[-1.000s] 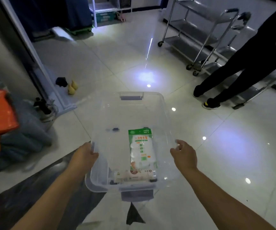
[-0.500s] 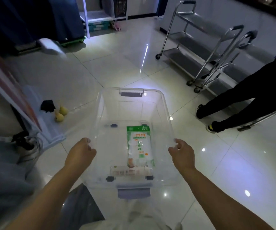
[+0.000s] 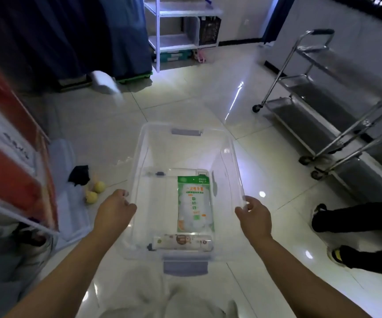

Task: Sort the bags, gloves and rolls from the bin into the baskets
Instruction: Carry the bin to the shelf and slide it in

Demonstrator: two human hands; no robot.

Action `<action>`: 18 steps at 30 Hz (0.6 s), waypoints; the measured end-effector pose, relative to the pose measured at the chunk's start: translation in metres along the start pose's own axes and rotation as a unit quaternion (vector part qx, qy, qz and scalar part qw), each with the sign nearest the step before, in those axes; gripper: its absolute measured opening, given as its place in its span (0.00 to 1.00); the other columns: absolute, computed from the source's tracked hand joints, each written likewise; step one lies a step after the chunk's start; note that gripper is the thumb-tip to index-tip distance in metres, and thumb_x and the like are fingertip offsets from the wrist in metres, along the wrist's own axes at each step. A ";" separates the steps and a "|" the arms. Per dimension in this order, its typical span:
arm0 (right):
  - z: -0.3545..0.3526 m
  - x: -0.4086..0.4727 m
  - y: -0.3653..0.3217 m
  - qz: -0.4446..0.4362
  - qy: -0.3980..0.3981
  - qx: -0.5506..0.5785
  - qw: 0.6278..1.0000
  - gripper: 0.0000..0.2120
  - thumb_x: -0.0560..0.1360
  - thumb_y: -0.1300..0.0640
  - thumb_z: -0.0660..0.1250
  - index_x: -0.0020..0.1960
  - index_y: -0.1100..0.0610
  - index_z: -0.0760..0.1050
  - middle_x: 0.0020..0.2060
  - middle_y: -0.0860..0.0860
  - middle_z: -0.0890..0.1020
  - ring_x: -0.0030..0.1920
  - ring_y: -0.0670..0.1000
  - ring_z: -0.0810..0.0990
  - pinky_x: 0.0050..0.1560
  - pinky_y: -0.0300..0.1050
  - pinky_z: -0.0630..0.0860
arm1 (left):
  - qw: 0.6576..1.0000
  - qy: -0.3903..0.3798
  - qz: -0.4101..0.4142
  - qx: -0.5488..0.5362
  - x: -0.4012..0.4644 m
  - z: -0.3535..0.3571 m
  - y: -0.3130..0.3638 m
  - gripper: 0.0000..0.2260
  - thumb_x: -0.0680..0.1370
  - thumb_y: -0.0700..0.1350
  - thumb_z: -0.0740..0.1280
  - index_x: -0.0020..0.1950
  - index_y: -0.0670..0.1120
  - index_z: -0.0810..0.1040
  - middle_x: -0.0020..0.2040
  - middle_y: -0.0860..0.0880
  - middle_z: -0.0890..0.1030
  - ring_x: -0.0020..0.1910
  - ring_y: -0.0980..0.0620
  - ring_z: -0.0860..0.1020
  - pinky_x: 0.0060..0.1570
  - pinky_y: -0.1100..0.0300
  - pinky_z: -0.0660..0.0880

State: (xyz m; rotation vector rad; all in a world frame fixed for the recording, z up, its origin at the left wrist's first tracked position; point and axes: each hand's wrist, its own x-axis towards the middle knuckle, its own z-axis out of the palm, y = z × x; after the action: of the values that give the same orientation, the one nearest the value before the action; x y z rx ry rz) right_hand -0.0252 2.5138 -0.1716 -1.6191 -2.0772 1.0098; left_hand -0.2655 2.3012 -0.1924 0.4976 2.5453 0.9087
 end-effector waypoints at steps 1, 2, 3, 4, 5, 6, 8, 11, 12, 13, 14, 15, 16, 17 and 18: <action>0.006 0.022 -0.013 -0.006 -0.005 -0.003 1.000 0.18 0.72 0.61 0.67 0.62 0.58 0.74 0.37 0.52 0.79 0.39 0.52 0.79 0.45 0.43 0.76 | 1.000 0.009 -0.006 -0.007 0.019 0.000 0.006 0.16 0.71 0.38 0.67 0.59 0.39 0.74 0.33 0.55 0.72 0.33 0.55 0.70 0.39 0.61 0.66; 0.013 0.047 -0.026 -0.013 -0.009 -0.006 1.000 0.18 0.72 0.61 0.67 0.62 0.57 0.75 0.37 0.51 0.79 0.38 0.51 0.79 0.45 0.43 0.76 | 1.000 0.018 -0.012 -0.017 0.040 0.000 0.012 0.16 0.71 0.37 0.67 0.58 0.38 0.74 0.33 0.55 0.71 0.34 0.54 0.70 0.39 0.61 0.66; 0.022 0.071 -0.038 -0.020 -0.013 -0.009 1.000 0.17 0.72 0.60 0.67 0.61 0.57 0.75 0.37 0.50 0.79 0.38 0.50 0.79 0.45 0.42 0.75 | 0.999 0.026 -0.016 -0.026 0.062 0.000 0.018 0.15 0.71 0.37 0.67 0.57 0.38 0.74 0.33 0.55 0.72 0.34 0.53 0.71 0.37 0.61 0.66; 0.032 0.096 -0.050 -0.026 -0.015 -0.010 0.999 0.17 0.72 0.60 0.68 0.61 0.56 0.75 0.37 0.50 0.79 0.37 0.49 0.79 0.45 0.42 0.75 | 0.999 0.034 -0.020 -0.034 0.086 0.000 0.024 0.13 0.71 0.37 0.67 0.55 0.39 0.74 0.33 0.54 0.72 0.33 0.53 0.72 0.34 0.61 0.66; 0.043 0.120 -0.061 -0.029 -0.016 -0.009 0.999 0.17 0.72 0.59 0.68 0.61 0.56 0.75 0.37 0.49 0.79 0.37 0.49 0.79 0.44 0.42 0.75 | 0.998 0.040 -0.021 -0.035 0.112 0.001 0.030 0.11 0.71 0.37 0.67 0.52 0.40 0.75 0.32 0.53 0.72 0.33 0.52 0.72 0.31 0.61 0.65; 0.054 0.144 -0.071 -0.028 -0.014 -0.006 0.999 0.17 0.71 0.59 0.68 0.60 0.56 0.75 0.37 0.49 0.79 0.37 0.48 0.78 0.43 0.42 0.75 | 0.998 0.045 -0.015 -0.030 0.140 0.002 0.036 0.07 0.70 0.38 0.67 0.48 0.42 0.74 0.32 0.52 0.73 0.33 0.51 0.73 0.29 0.62 0.64; 0.076 0.191 -0.094 -0.024 -0.002 -0.002 1.000 0.16 0.71 0.59 0.68 0.59 0.55 0.76 0.35 0.46 0.78 0.37 0.46 0.77 0.40 0.41 0.73 | 0.999 0.051 -0.007 -0.019 0.201 0.001 0.052 0.05 0.70 0.40 0.67 0.43 0.43 0.73 0.32 0.49 0.74 0.33 0.47 0.74 0.30 0.60 0.66; 0.106 0.260 -0.134 -0.017 0.016 -0.004 1.000 0.16 0.71 0.59 0.68 0.58 0.54 0.76 0.34 0.45 0.76 0.35 0.45 0.76 0.35 0.40 0.71 | 0.999 0.027 -0.005 -0.031 0.295 -0.007 0.081 0.10 0.71 0.41 0.67 0.52 0.43 0.75 0.37 0.50 0.75 0.38 0.47 0.74 0.38 0.58 0.69; 0.113 0.281 -0.149 -0.015 0.022 -0.006 1.000 0.16 0.71 0.59 0.68 0.59 0.55 0.76 0.34 0.45 0.76 0.35 0.45 0.76 0.35 0.39 0.70 | 0.999 0.020 -0.001 -0.034 0.322 -0.012 0.092 0.12 0.71 0.41 0.67 0.54 0.43 0.75 0.38 0.50 0.75 0.39 0.47 0.75 0.40 0.58 0.69; 0.120 0.303 -0.163 -0.013 0.029 -0.007 0.999 0.17 0.71 0.59 0.68 0.60 0.55 0.76 0.36 0.46 0.76 0.35 0.45 0.76 0.35 0.38 0.70 | 0.999 0.016 0.006 -0.034 0.350 -0.016 0.102 0.13 0.71 0.41 0.67 0.56 0.43 0.75 0.39 0.51 0.75 0.40 0.48 0.75 0.40 0.59 0.68; 0.127 0.325 -0.178 -0.012 0.035 -0.007 0.999 0.17 0.72 0.58 0.68 0.60 0.55 0.75 0.37 0.46 0.77 0.35 0.44 0.76 0.35 0.37 0.70 | 0.999 0.013 0.016 -0.032 0.378 -0.020 0.113 0.14 0.72 0.42 0.67 0.57 0.43 0.75 0.40 0.51 0.75 0.41 0.49 0.74 0.40 0.59 0.68; 0.134 0.346 -0.191 -0.008 0.039 -0.009 0.999 0.18 0.72 0.58 0.68 0.61 0.55 0.75 0.38 0.47 0.78 0.36 0.44 0.77 0.36 0.37 0.71 | 0.999 0.009 0.021 -0.032 0.404 -0.023 0.123 0.16 0.72 0.42 0.67 0.59 0.44 0.74 0.42 0.51 0.75 0.41 0.49 0.74 0.40 0.60 0.68; 0.139 0.365 -0.204 -0.002 0.043 -0.009 0.999 0.19 0.72 0.58 0.68 0.62 0.55 0.75 0.39 0.47 0.78 0.36 0.45 0.77 0.38 0.39 0.72 | 0.999 0.006 0.021 -0.030 0.428 -0.026 0.134 0.17 0.72 0.42 0.66 0.61 0.44 0.74 0.43 0.51 0.75 0.41 0.50 0.75 0.39 0.60 0.68; 0.144 0.384 -0.215 0.006 0.047 -0.009 0.999 0.19 0.72 0.58 0.68 0.62 0.55 0.74 0.39 0.46 0.78 0.37 0.46 0.77 0.39 0.40 0.73 | 0.999 0.003 0.021 -0.028 0.451 -0.028 0.145 0.18 0.72 0.43 0.66 0.61 0.44 0.73 0.44 0.51 0.76 0.42 0.50 0.75 0.38 0.60 0.68; 0.148 0.400 -0.225 0.012 0.052 -0.007 0.999 0.20 0.71 0.58 0.68 0.63 0.55 0.74 0.38 0.46 0.78 0.37 0.46 0.77 0.40 0.41 0.73 | 0.999 0.001 0.024 -0.024 0.472 -0.028 0.155 0.18 0.72 0.43 0.66 0.62 0.45 0.73 0.44 0.51 0.76 0.42 0.51 0.75 0.38 0.60 0.68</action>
State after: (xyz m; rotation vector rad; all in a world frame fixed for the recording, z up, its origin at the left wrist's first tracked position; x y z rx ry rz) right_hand -0.4014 2.8151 -0.1864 -1.6713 -2.0043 0.9006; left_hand -0.6542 2.6110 -0.1836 0.5456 2.5172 0.9856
